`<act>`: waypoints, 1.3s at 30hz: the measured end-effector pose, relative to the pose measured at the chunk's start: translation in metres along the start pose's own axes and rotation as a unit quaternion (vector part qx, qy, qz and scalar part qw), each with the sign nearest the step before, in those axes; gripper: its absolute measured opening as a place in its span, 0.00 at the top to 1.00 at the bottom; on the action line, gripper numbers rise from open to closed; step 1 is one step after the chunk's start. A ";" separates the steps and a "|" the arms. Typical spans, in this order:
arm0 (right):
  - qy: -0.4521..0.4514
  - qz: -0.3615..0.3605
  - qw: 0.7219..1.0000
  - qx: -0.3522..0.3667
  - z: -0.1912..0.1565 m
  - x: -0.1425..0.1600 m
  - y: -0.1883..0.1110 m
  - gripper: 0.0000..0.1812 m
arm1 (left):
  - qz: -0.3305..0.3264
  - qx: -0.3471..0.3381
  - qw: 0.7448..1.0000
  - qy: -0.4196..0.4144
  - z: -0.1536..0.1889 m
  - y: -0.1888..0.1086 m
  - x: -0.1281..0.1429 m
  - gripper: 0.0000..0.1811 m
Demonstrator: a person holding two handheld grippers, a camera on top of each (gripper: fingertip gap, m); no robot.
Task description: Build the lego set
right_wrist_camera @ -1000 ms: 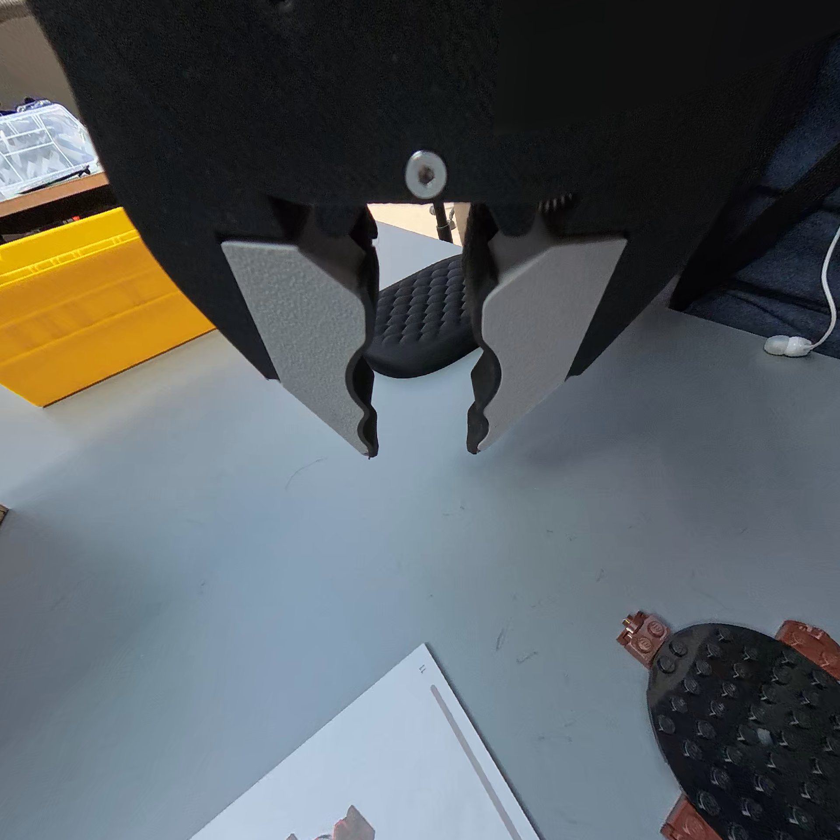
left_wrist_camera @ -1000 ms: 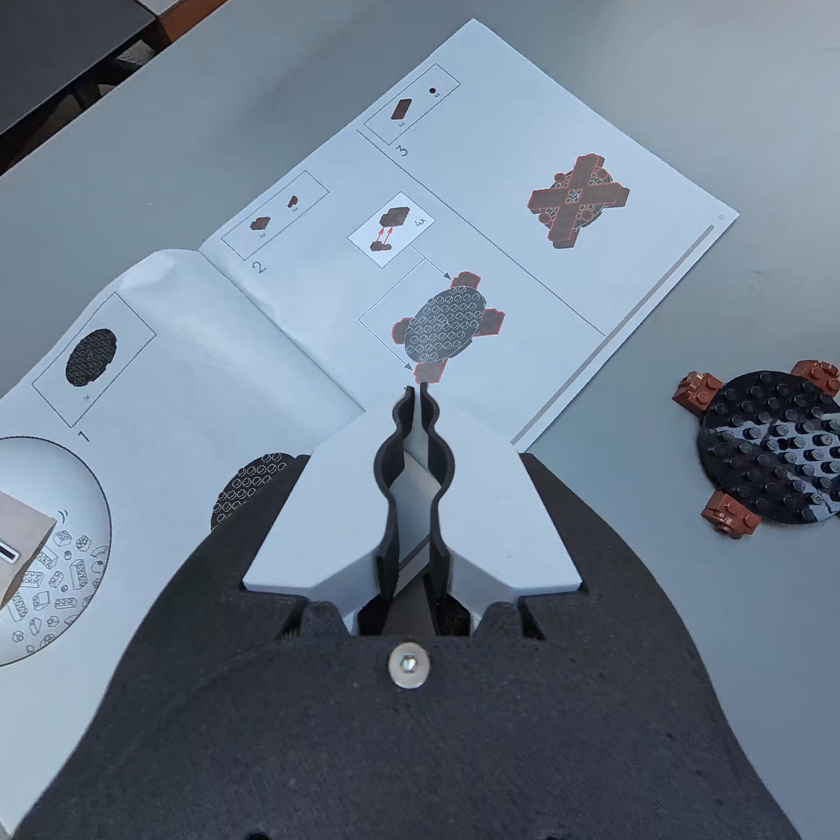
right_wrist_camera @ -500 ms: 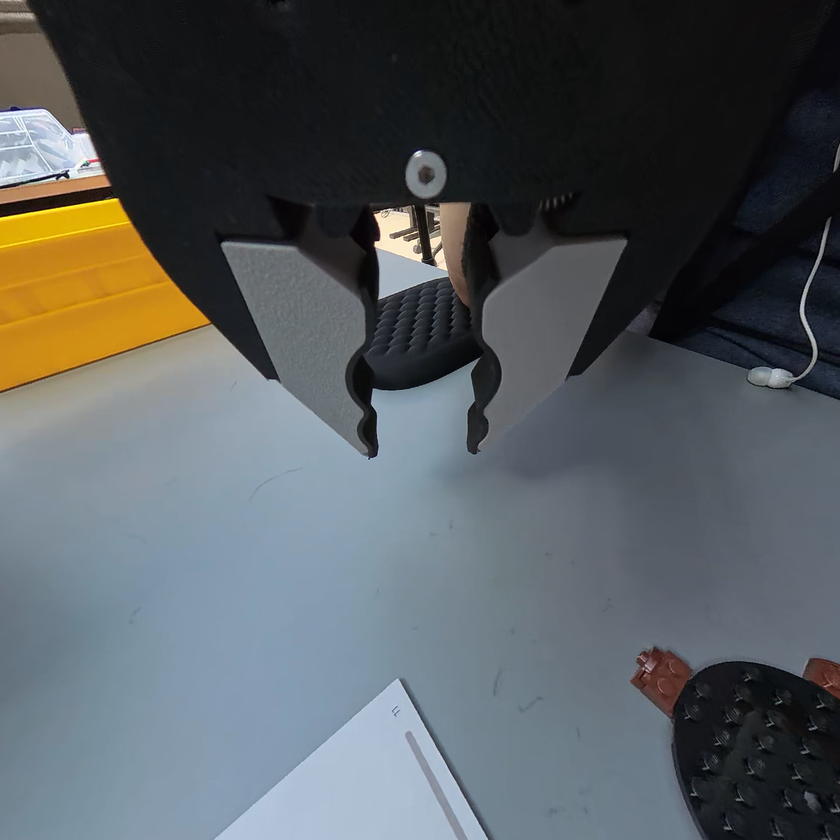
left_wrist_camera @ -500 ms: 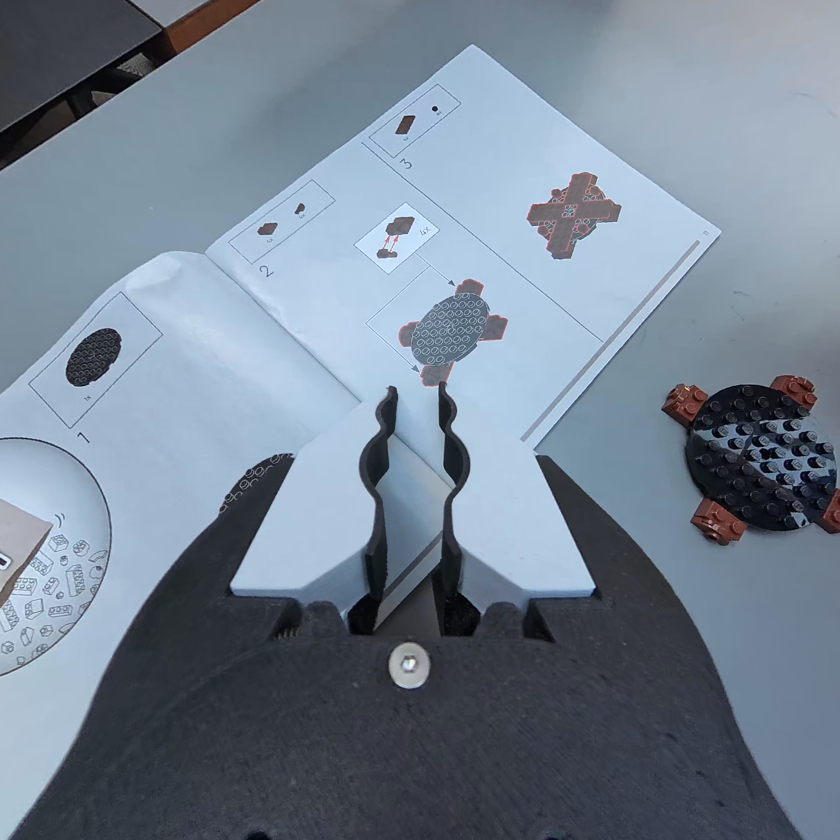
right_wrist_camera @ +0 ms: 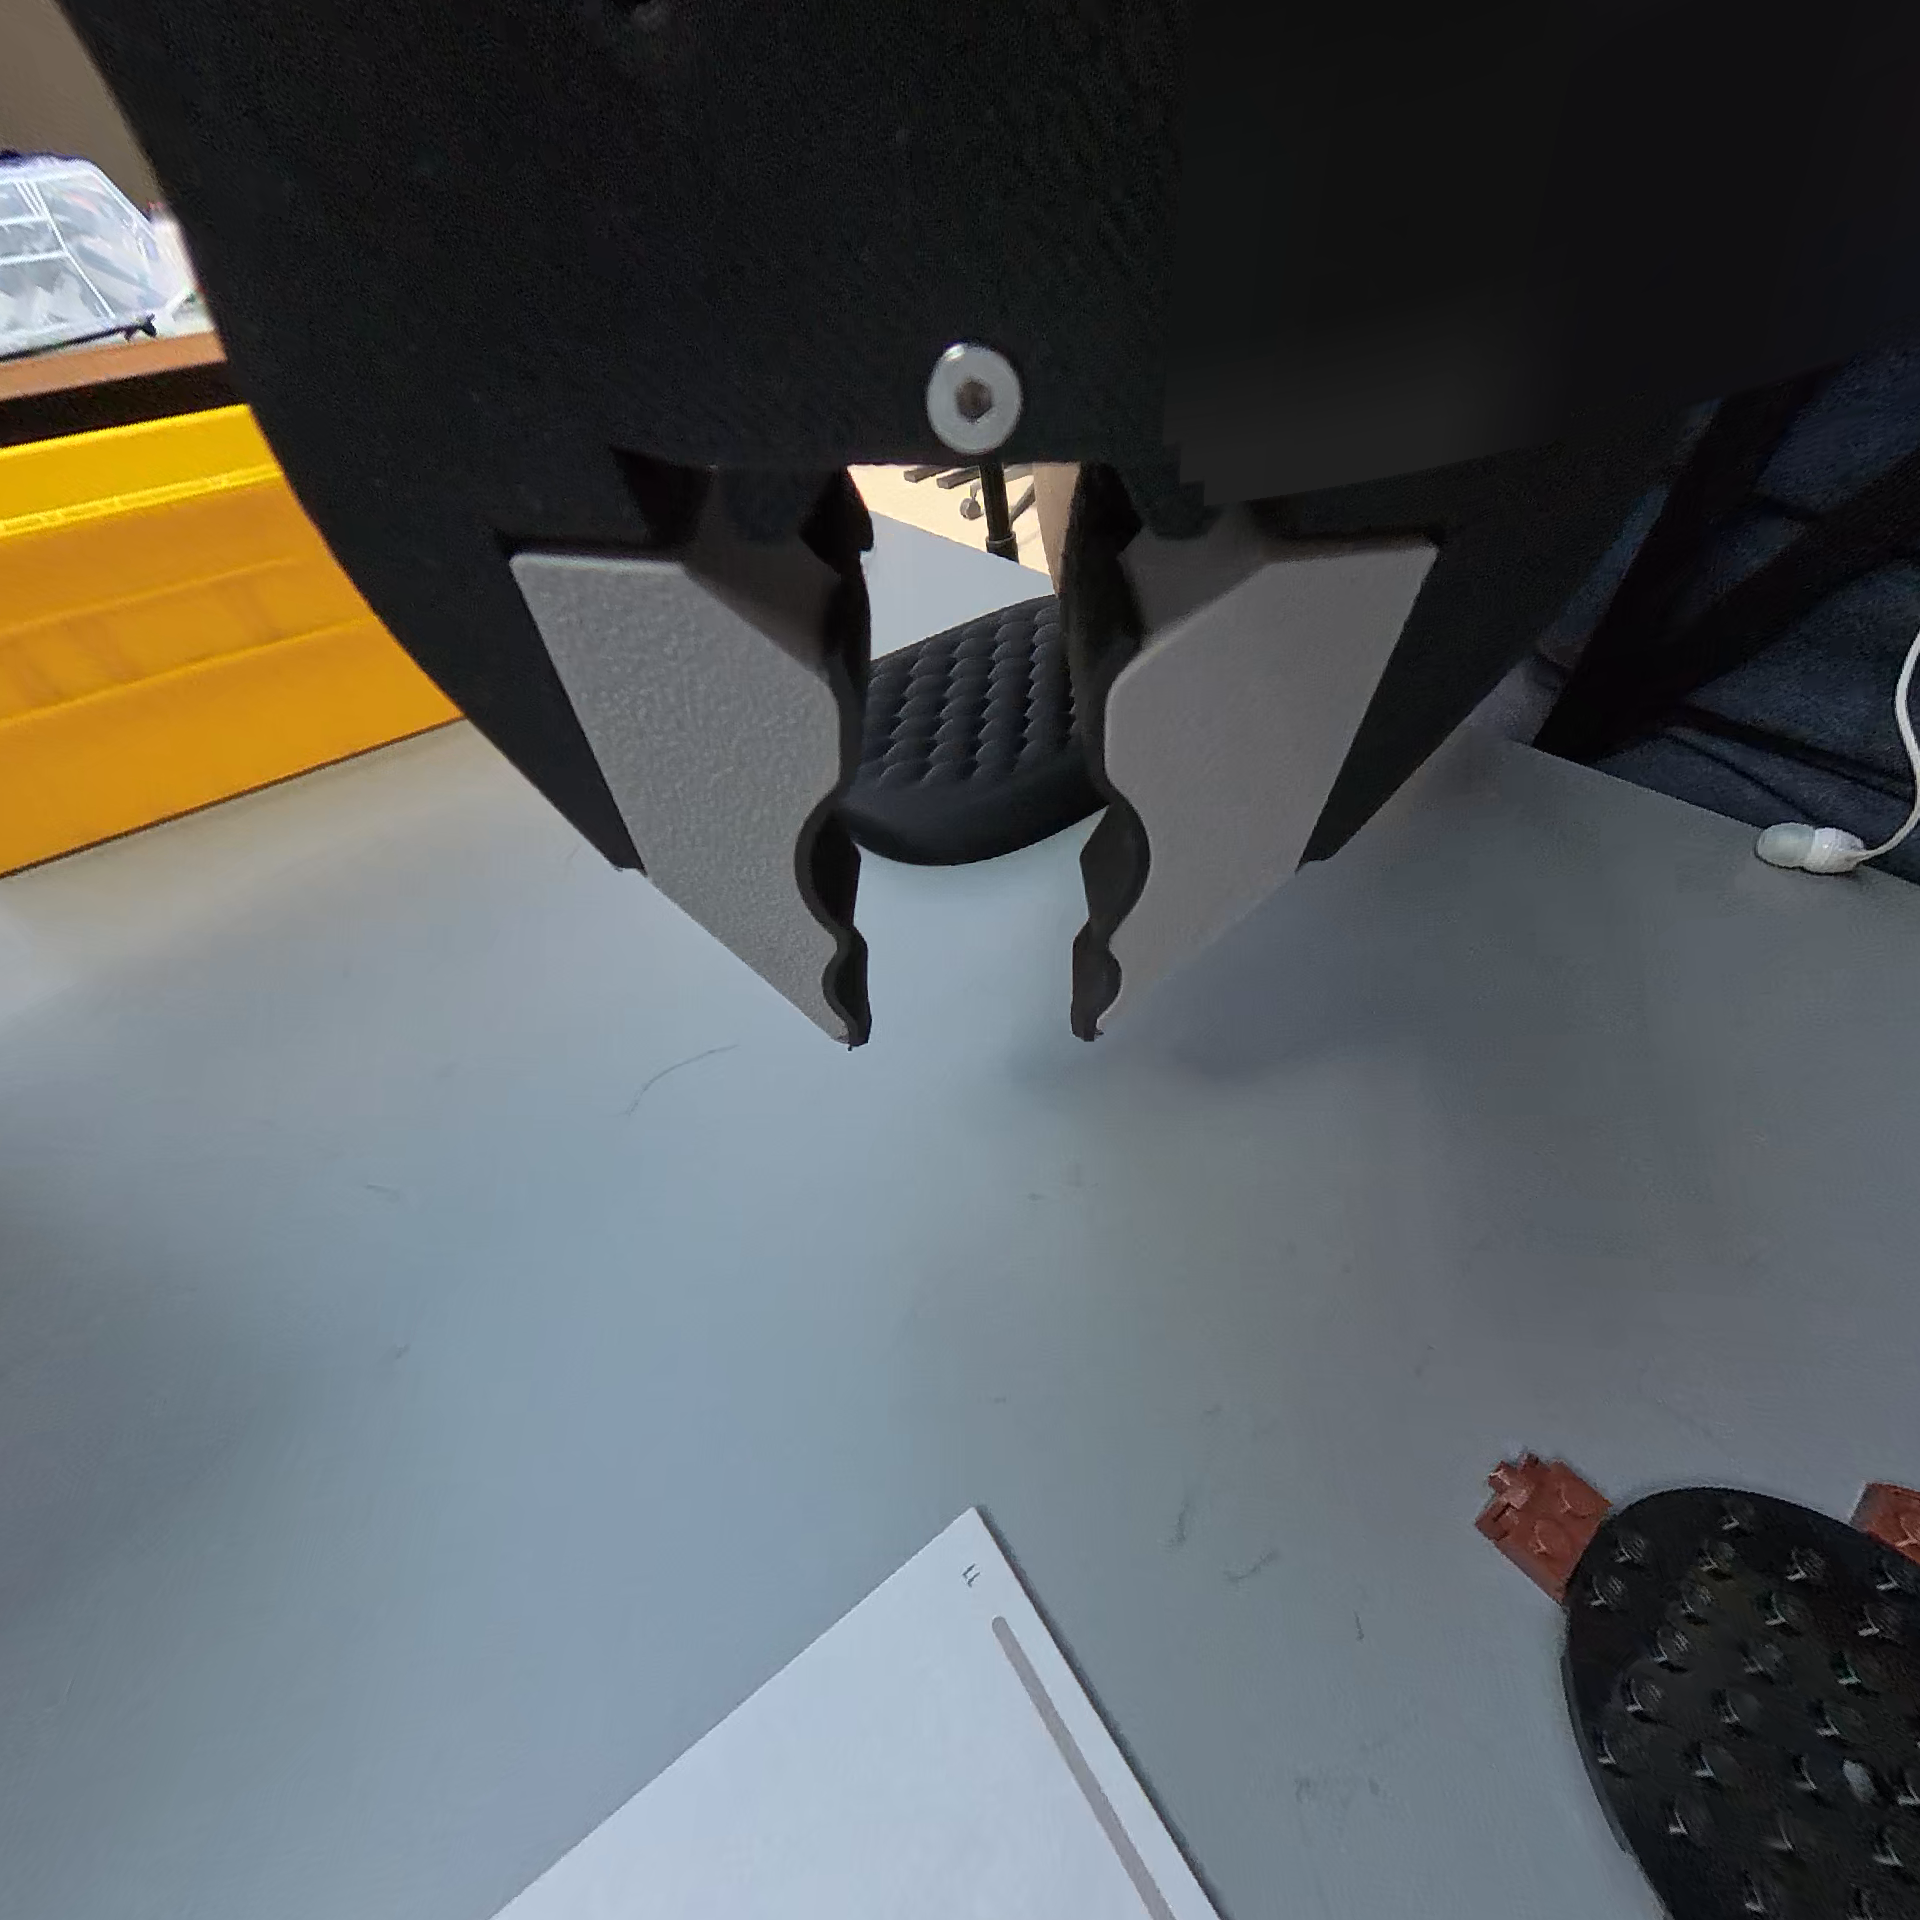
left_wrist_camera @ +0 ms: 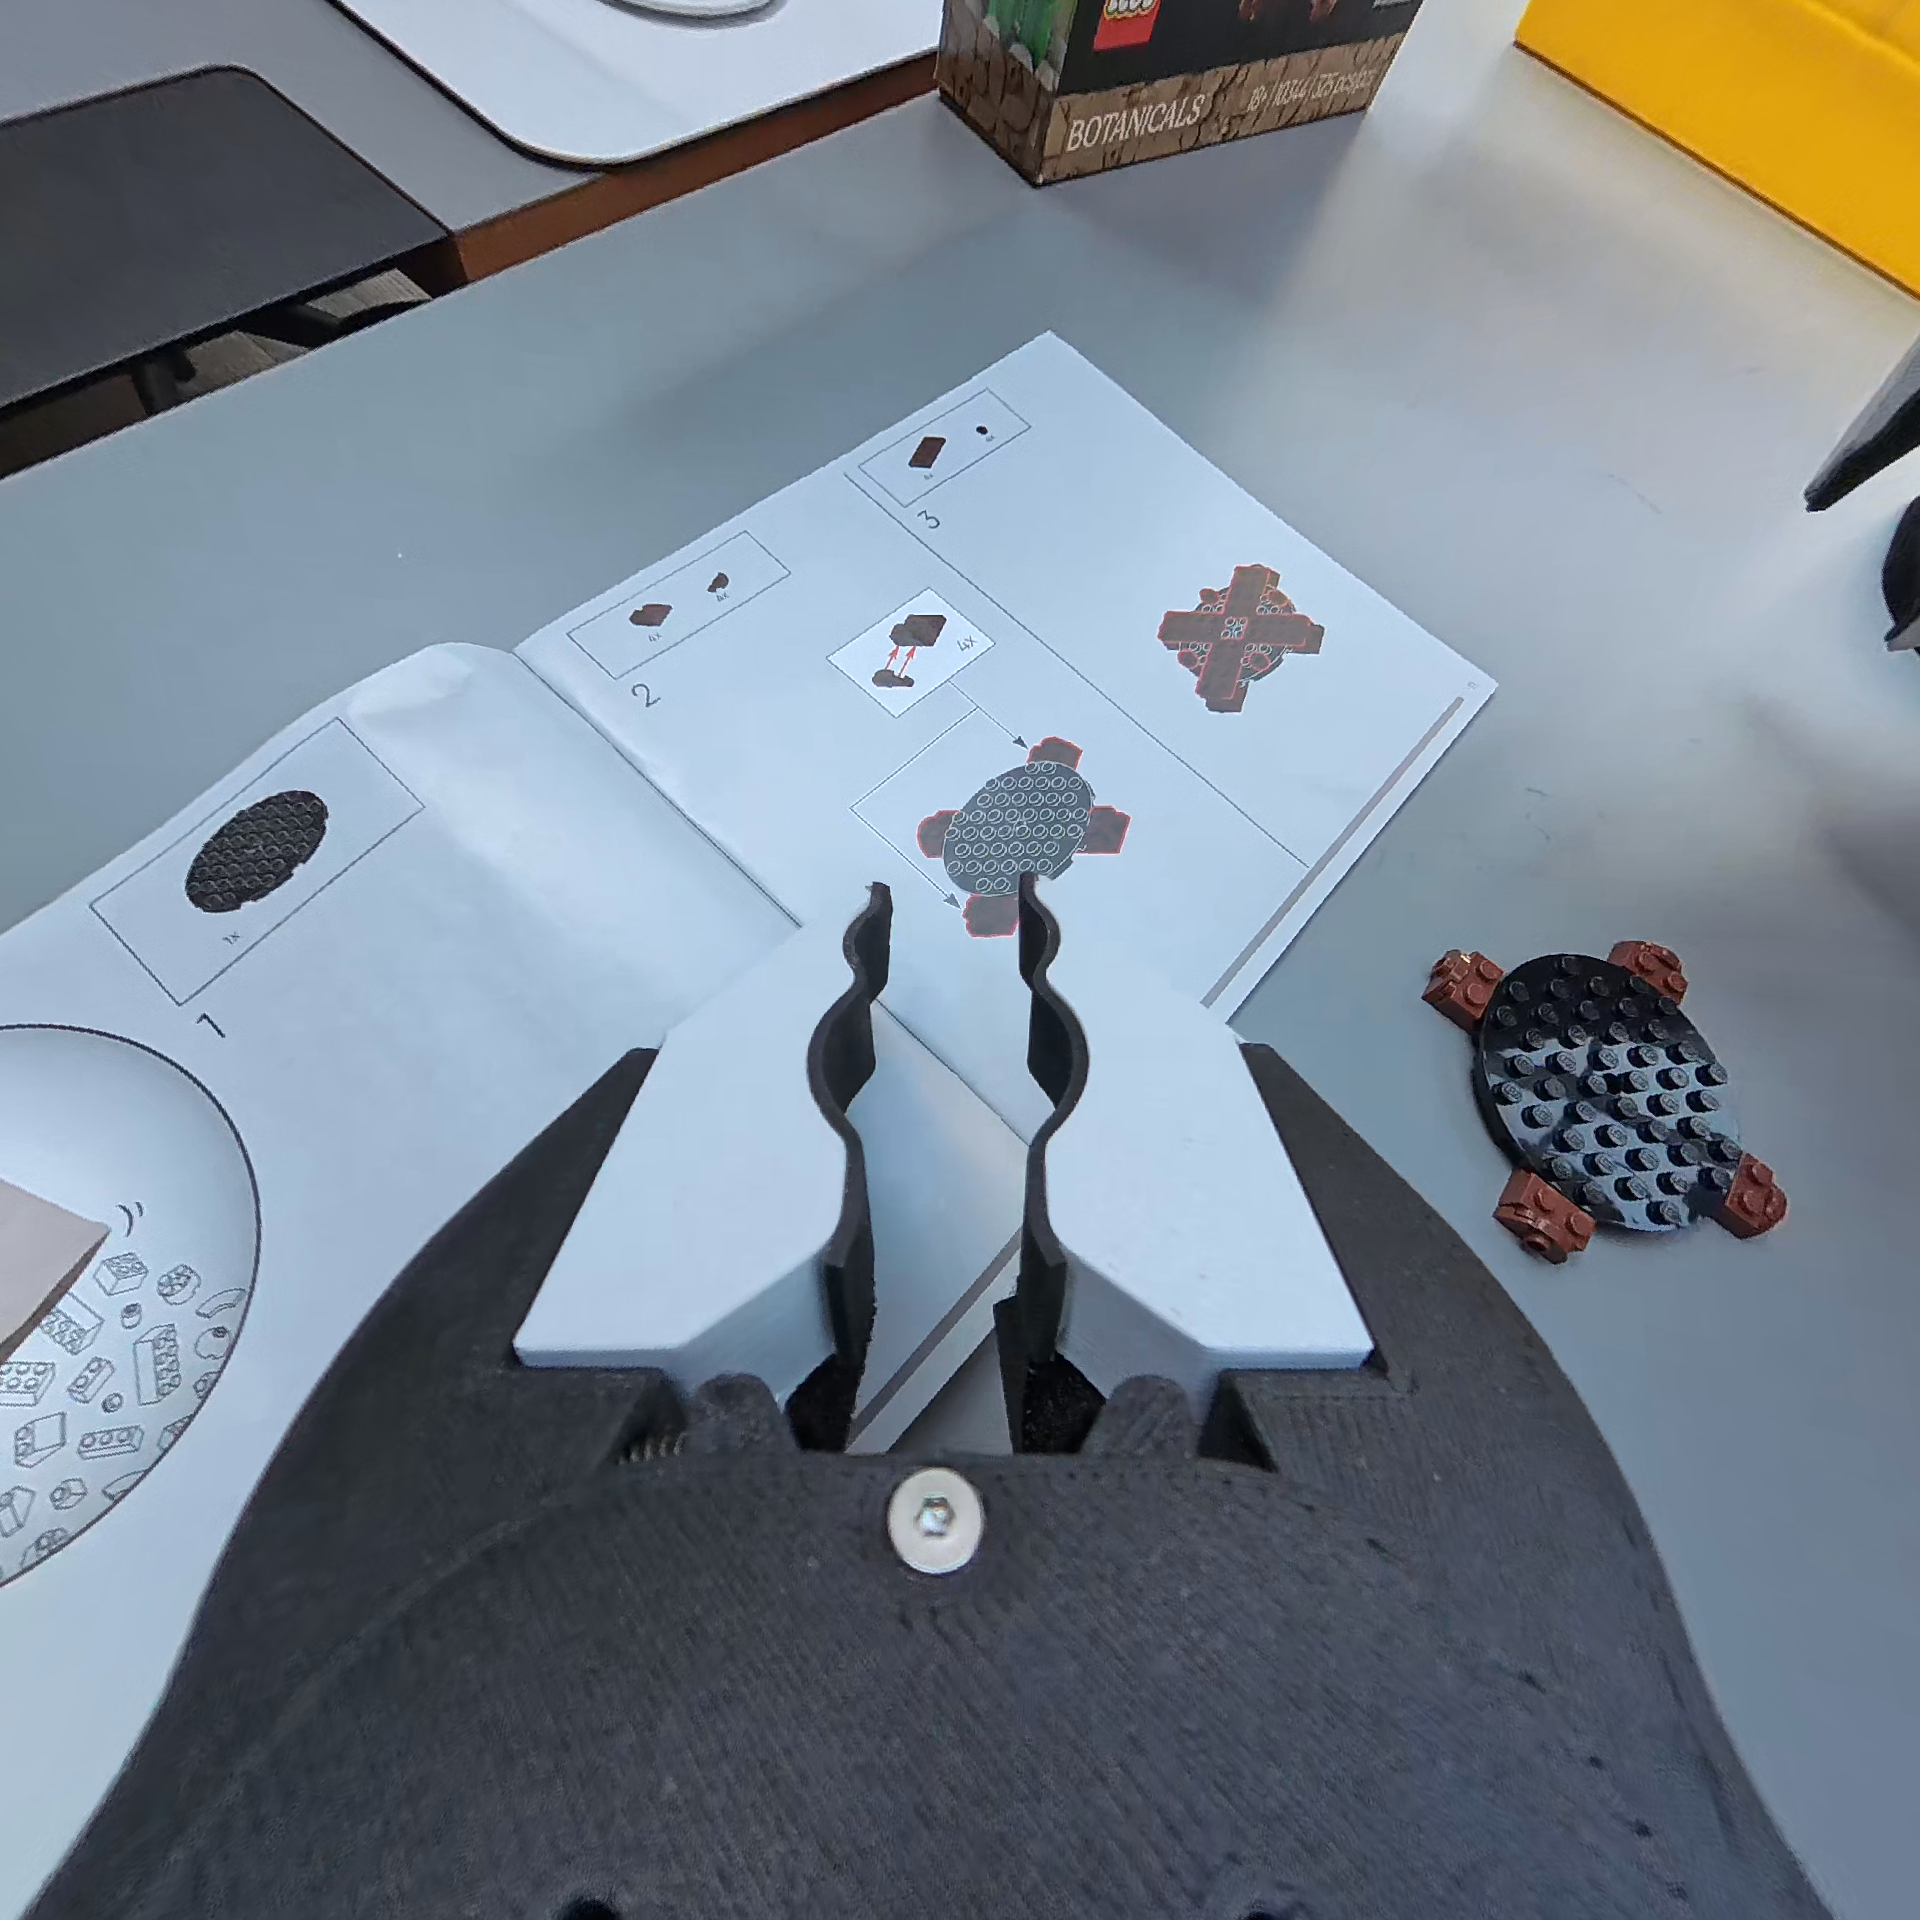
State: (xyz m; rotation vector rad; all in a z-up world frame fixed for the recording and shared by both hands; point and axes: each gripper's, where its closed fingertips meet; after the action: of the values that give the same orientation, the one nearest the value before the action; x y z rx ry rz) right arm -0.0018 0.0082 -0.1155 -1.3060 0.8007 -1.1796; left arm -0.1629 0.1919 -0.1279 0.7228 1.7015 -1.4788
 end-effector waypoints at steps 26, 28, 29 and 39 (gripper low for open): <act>-0.330 0.511 0.718 -0.338 -0.104 -0.051 -0.028 0.64 | 0.083 0.054 0.987 0.125 0.040 -0.026 -0.025 0.84; -0.336 0.502 0.723 -0.336 -0.107 -0.050 -0.025 0.64 | 0.084 0.109 0.983 0.121 0.067 -0.035 -0.020 0.80; -0.335 0.495 0.727 -0.339 -0.109 -0.049 -0.023 0.64 | 0.081 0.143 0.979 0.118 0.083 -0.039 -0.016 0.78; -0.350 0.455 0.761 -0.302 -0.117 -0.053 -0.001 0.71 | -0.024 0.224 0.941 0.255 0.143 -0.017 0.031 0.79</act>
State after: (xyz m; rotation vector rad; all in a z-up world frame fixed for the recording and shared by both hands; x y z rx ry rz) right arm -0.1263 0.0244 -0.1413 -1.4196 1.0738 0.4014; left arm -0.1688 0.0469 -0.1507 1.4178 1.7631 -1.8520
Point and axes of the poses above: each gripper's, where its closed fingertips meet, y out along the fingers, x out of its underside, z = x × y across the jaws, and after that the axes turned 14 degrees about y, right-handed
